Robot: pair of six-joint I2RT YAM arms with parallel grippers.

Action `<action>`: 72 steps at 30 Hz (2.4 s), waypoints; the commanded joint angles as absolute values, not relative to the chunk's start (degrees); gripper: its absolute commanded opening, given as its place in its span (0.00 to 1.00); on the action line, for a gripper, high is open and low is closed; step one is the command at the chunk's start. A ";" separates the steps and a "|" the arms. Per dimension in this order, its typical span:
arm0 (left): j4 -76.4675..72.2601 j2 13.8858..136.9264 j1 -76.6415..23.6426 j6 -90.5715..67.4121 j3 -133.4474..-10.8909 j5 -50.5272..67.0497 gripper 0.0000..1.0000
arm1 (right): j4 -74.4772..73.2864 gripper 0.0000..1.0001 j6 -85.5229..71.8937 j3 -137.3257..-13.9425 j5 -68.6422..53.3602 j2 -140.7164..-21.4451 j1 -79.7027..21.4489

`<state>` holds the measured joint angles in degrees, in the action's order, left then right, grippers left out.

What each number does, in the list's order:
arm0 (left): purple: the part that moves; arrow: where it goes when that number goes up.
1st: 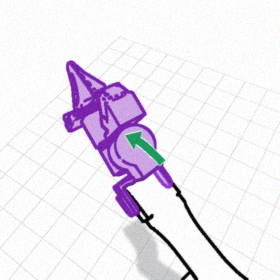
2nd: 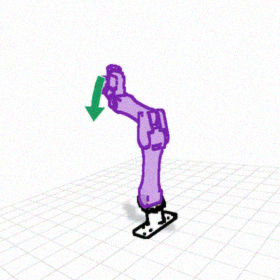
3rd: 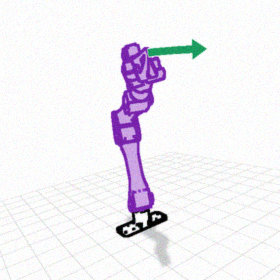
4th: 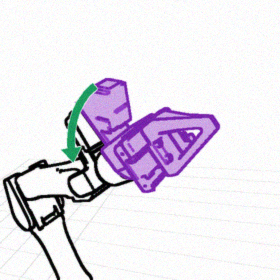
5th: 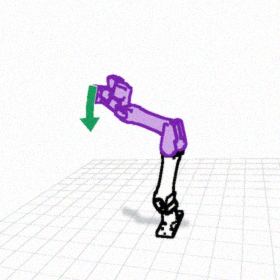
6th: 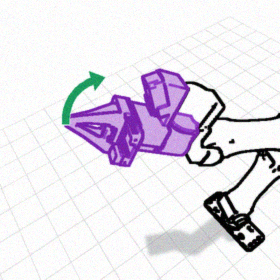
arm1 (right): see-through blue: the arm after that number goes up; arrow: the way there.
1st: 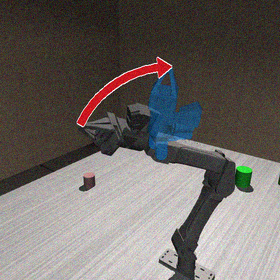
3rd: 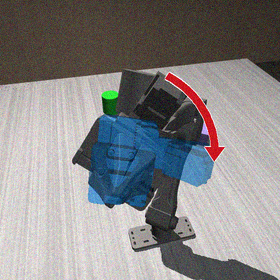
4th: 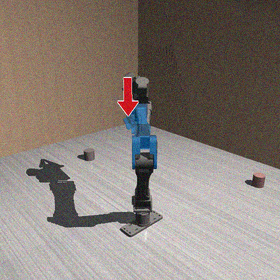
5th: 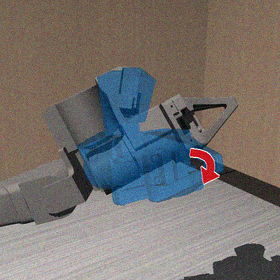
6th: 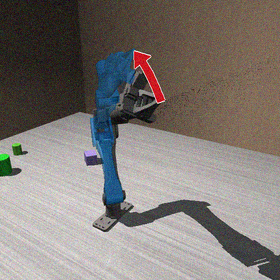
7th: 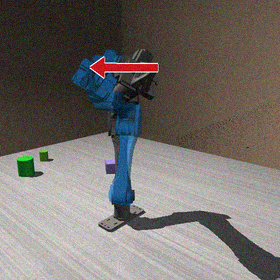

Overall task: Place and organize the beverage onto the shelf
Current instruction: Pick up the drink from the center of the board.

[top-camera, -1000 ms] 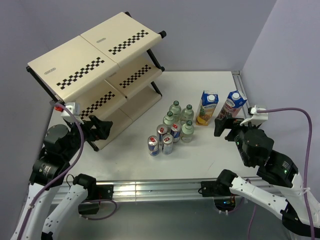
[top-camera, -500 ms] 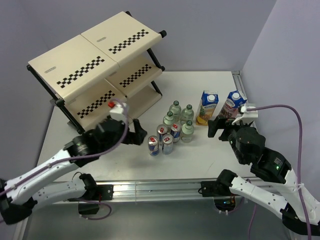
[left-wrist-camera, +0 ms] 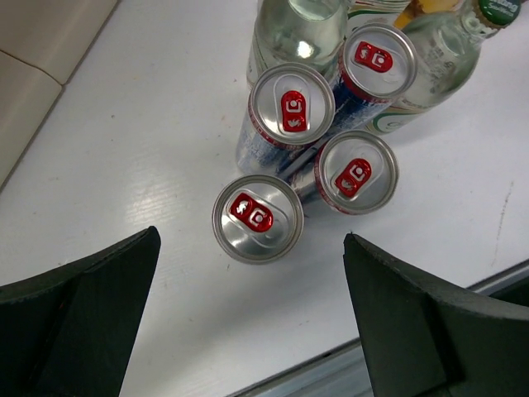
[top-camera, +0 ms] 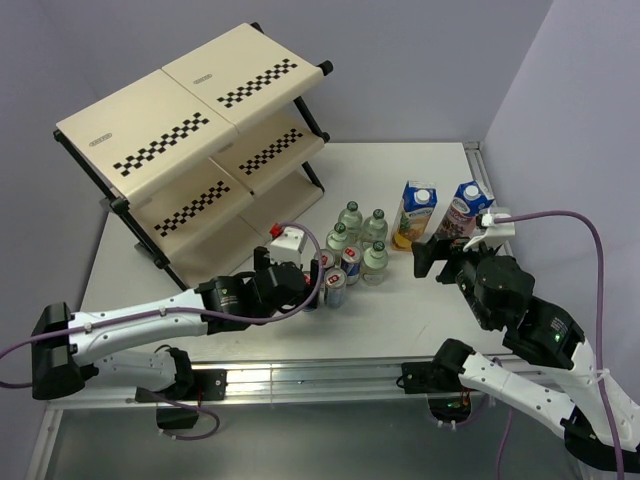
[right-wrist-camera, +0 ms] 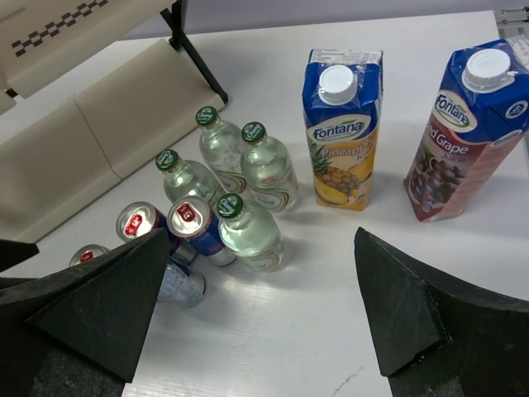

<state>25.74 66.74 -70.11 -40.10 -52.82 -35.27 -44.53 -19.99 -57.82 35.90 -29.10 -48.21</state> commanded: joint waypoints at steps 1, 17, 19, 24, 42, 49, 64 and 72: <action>20.92 68.90 -70.49 -40.08 -52.56 -38.23 0.99 | -42.63 1.00 -19.34 -57.74 34.98 -28.74 -48.08; 18.55 75.50 -70.49 -41.48 -50.10 -39.11 0.80 | -41.66 1.00 -19.25 -56.87 33.66 -29.09 -47.99; 18.20 76.46 -70.40 -41.66 -49.83 -39.38 0.80 | -41.75 1.00 -19.25 -56.95 33.40 -29.27 -47.99; 16.70 79.36 -70.40 -41.22 -50.80 -39.63 0.78 | -41.92 1.00 -18.63 -57.30 32.96 -30.06 -47.99; 37.95 75.68 -70.66 -51.85 -61.95 -51.41 0.00 | -36.31 1.00 -15.38 -54.14 24.71 -32.52 -47.99; 47.37 68.83 -72.51 -52.92 -67.58 -50.37 0.00 | -25.52 0.97 -11.87 -49.93 3.46 -34.36 -48.08; 48.34 58.09 -72.51 -34.03 -78.13 -25.06 0.00 | 2.87 0.89 -6.06 -43.95 -33.83 -48.51 -48.34; 44.48 55.90 -72.51 -27.52 -78.22 -12.23 0.00 | 9.23 0.85 -7.65 -46.23 -47.63 -55.71 -49.13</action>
